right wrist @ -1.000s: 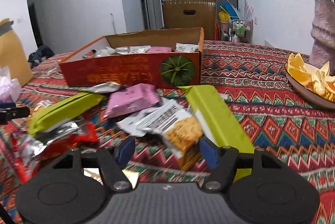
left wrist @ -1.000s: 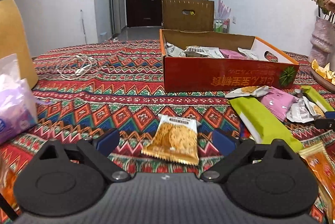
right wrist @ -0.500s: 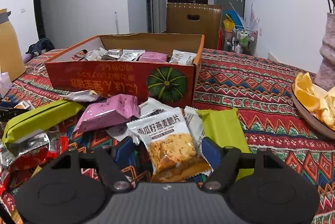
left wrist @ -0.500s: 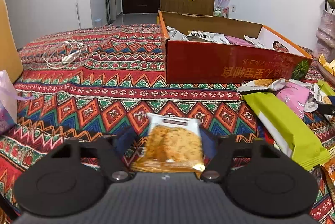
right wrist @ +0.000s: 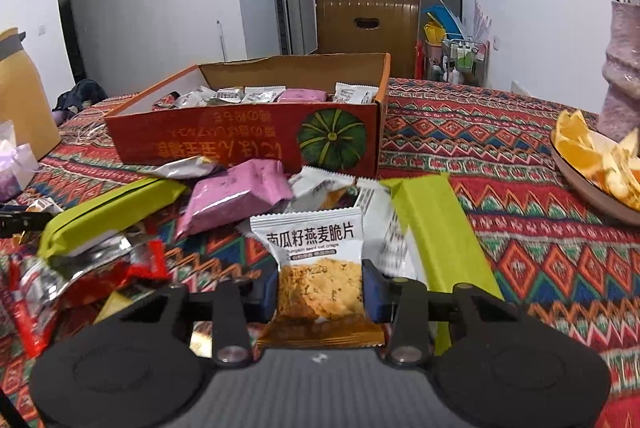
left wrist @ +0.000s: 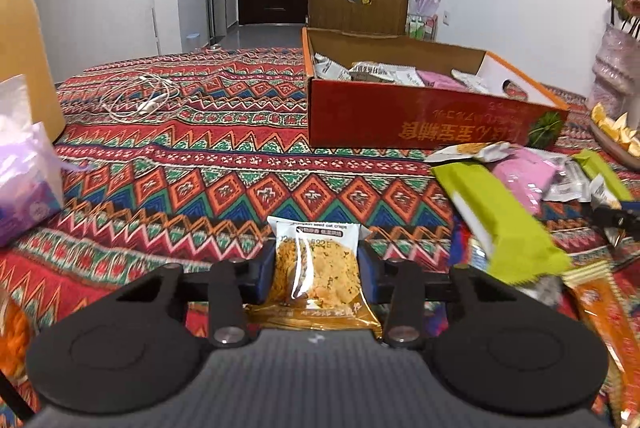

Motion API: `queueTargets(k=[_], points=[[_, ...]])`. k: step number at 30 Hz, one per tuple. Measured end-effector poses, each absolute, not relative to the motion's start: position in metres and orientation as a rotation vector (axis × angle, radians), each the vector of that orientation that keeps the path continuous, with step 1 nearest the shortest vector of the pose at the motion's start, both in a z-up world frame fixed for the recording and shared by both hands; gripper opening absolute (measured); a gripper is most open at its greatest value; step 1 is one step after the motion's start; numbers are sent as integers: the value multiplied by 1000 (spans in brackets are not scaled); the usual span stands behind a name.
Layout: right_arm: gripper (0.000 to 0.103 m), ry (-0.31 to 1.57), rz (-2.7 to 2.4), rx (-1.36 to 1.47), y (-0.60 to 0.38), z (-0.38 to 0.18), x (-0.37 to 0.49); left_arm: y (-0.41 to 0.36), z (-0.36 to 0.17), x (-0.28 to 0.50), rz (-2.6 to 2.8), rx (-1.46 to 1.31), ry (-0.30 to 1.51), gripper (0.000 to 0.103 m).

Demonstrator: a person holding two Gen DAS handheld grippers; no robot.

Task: Organize snacks
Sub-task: 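Carry both pumpkin-seed crisp packets up and over into the orange box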

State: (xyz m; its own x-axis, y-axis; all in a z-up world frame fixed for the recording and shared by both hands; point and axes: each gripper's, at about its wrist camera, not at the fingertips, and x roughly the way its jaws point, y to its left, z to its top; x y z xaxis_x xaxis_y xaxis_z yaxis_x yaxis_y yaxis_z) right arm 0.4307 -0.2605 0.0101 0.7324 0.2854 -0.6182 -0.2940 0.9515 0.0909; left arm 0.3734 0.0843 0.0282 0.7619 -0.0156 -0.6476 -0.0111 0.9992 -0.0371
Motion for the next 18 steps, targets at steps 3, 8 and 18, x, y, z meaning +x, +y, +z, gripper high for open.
queueTargets(k=[3, 8, 18], points=[[40, 671, 319, 2, -261, 15, 409, 81, 38, 352, 4, -67, 683, 41], [40, 648, 330, 18, -259, 26, 369, 74, 52, 316, 7, -92, 642, 41], [40, 587, 377, 37, -244, 49, 293, 49, 60, 255, -21, -99, 615, 42]])
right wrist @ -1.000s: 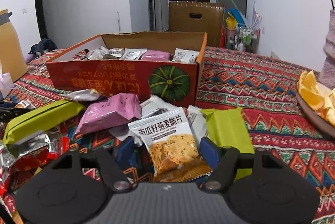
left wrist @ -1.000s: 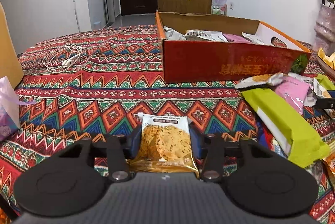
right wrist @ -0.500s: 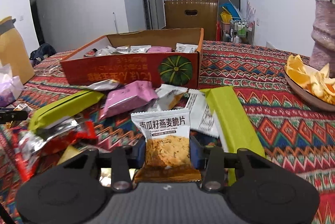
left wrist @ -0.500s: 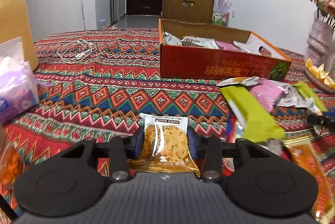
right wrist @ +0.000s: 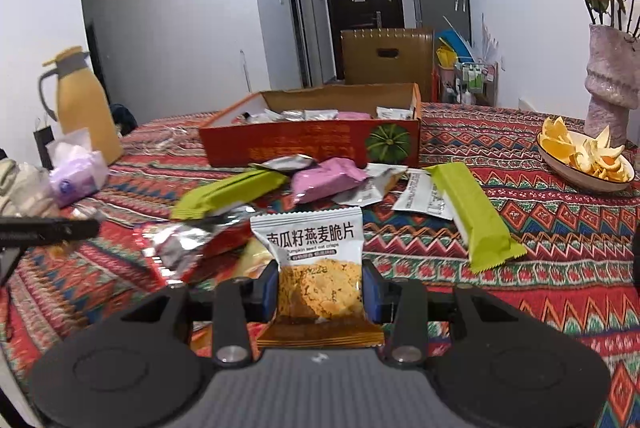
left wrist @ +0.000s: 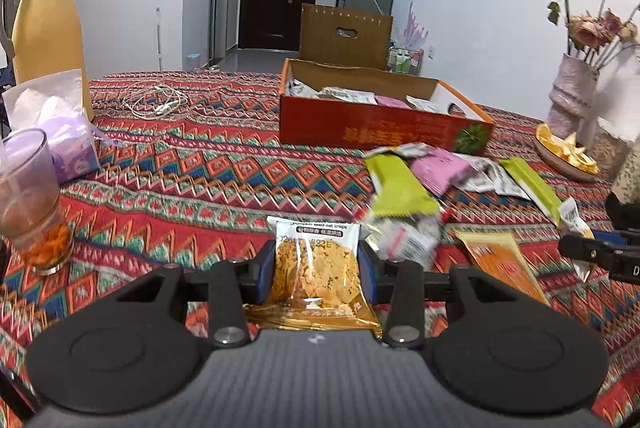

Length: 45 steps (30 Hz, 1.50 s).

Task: Organize snacks
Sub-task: 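Carry both pumpkin-seed crisp packets up and over into the orange box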

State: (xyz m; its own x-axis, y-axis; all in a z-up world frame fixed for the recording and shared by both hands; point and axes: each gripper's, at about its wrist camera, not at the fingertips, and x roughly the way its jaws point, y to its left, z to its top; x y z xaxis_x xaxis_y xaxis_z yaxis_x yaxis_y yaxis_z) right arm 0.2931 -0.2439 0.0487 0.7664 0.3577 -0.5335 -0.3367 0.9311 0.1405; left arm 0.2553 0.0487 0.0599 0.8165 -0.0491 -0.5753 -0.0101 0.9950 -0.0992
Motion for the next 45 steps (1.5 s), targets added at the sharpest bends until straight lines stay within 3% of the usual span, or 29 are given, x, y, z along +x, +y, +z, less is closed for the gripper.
queueTargets(k=[19, 31, 45], points=[[40, 526, 467, 14, -213, 71, 242, 31, 88, 223, -116, -89, 527, 42], [40, 464, 459, -37, -206, 96, 288, 32, 113, 270, -150, -73, 469, 42], [40, 445, 499, -82, -194, 118, 391, 35, 134, 376, -169, -77, 468, 42]])
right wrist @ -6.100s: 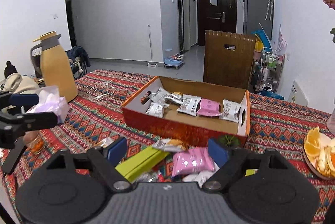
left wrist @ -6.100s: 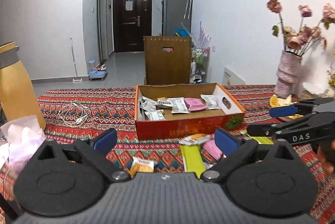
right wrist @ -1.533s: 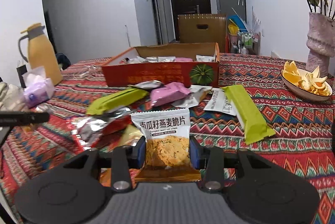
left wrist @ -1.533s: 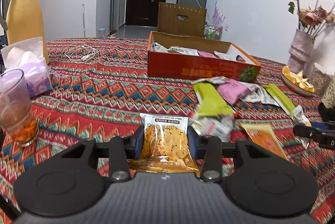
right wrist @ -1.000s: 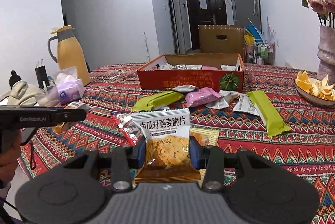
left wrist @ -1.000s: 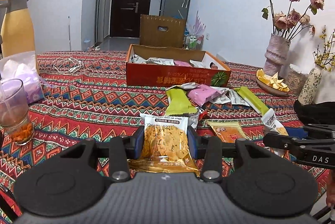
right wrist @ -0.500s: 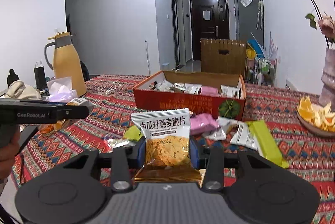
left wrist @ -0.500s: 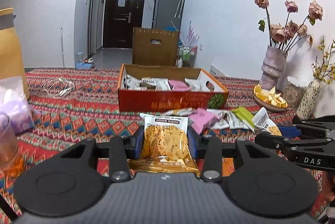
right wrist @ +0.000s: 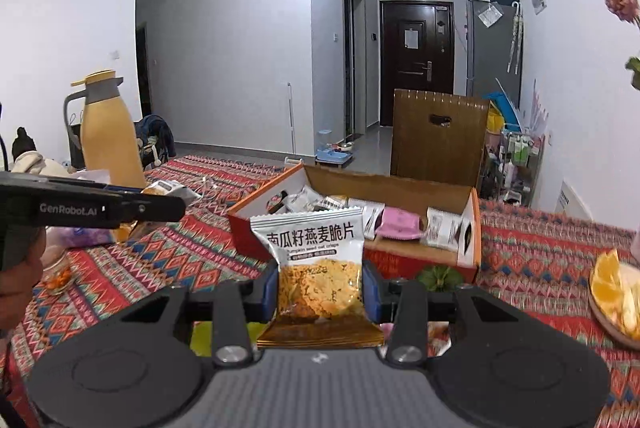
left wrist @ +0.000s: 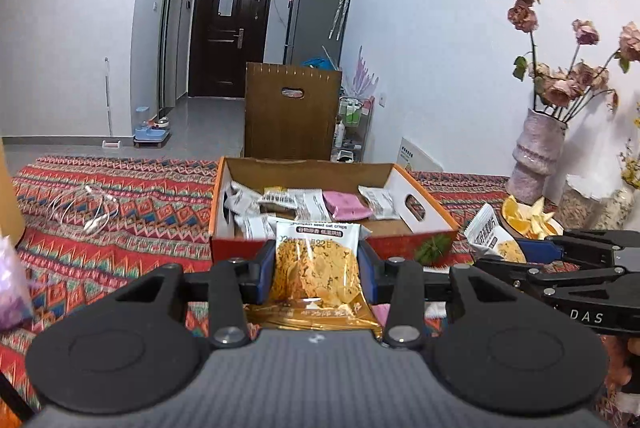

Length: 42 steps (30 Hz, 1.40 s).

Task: Organize snacks
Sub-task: 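Carry both pumpkin-seed crisp packets up and over into the orange box, then open the left tool to drop its packet while the right tool releases its packet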

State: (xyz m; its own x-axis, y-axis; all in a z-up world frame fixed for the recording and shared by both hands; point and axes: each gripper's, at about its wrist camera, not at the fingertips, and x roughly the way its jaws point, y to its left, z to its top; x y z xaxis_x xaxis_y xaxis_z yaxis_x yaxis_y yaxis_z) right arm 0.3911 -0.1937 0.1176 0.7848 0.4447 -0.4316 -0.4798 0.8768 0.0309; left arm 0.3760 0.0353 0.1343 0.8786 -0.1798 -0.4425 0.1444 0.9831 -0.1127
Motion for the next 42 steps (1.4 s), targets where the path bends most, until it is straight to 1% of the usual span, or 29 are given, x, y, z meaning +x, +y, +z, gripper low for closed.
queueTargets(k=[5, 11, 16, 24, 37, 42], points=[[40, 437, 513, -84, -186, 126, 436, 30, 136, 420, -173, -53, 466, 42], [40, 434, 531, -68, -170, 123, 490, 26, 123, 473, -185, -72, 499, 42], [40, 491, 535, -15, -164, 110, 542, 26, 110, 516, -187, -78, 540, 42], [40, 599, 523, 24, -151, 77, 603, 30, 70, 580, -168, -71, 648, 42], [41, 778, 500, 40, -130, 35, 651, 32, 34, 621, -140, -54, 741, 43], [43, 829, 490, 39, -129, 24, 660, 31, 29, 622, -128, -31, 723, 45]])
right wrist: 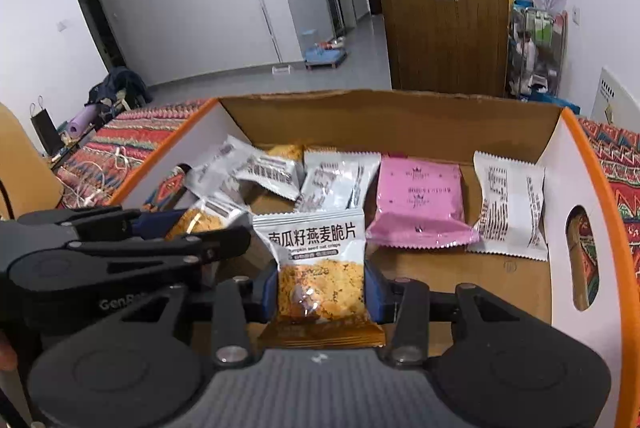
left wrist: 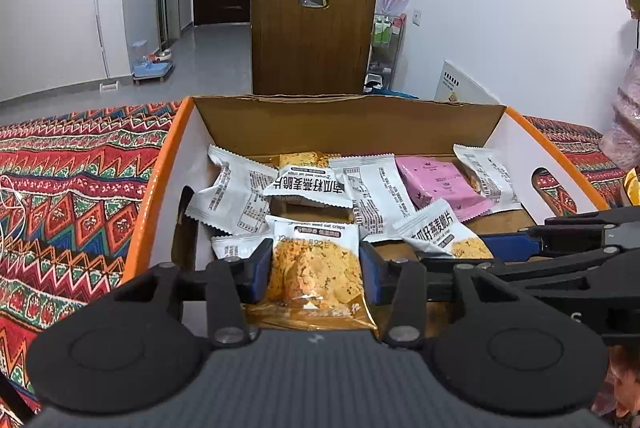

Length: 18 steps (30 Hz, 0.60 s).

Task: Organize snacks
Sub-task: 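Open the left tool to drop its packet while the right tool releases its packet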

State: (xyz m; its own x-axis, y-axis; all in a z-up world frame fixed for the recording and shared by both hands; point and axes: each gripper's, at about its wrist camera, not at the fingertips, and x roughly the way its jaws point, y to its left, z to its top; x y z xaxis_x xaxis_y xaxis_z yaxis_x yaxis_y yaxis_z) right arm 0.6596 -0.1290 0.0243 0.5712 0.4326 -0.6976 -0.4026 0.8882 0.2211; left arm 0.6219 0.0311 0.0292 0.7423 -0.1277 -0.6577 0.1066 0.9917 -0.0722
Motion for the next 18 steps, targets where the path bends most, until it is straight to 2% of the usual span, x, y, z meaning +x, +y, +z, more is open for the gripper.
queueTargets(k=[7, 13, 15, 18], points=[[44, 855, 495, 52, -131, 26, 662, 33, 32, 624, -134, -30, 732, 51], [52, 861, 489, 62, -134, 29, 663, 36, 41, 619, -131, -44, 734, 53], [52, 857, 482, 61, -135, 32, 661, 37, 47, 614, -128, -44, 728, 58], [53, 845, 472, 54, -137, 39, 655, 37, 59, 604, -133, -38, 711, 60]])
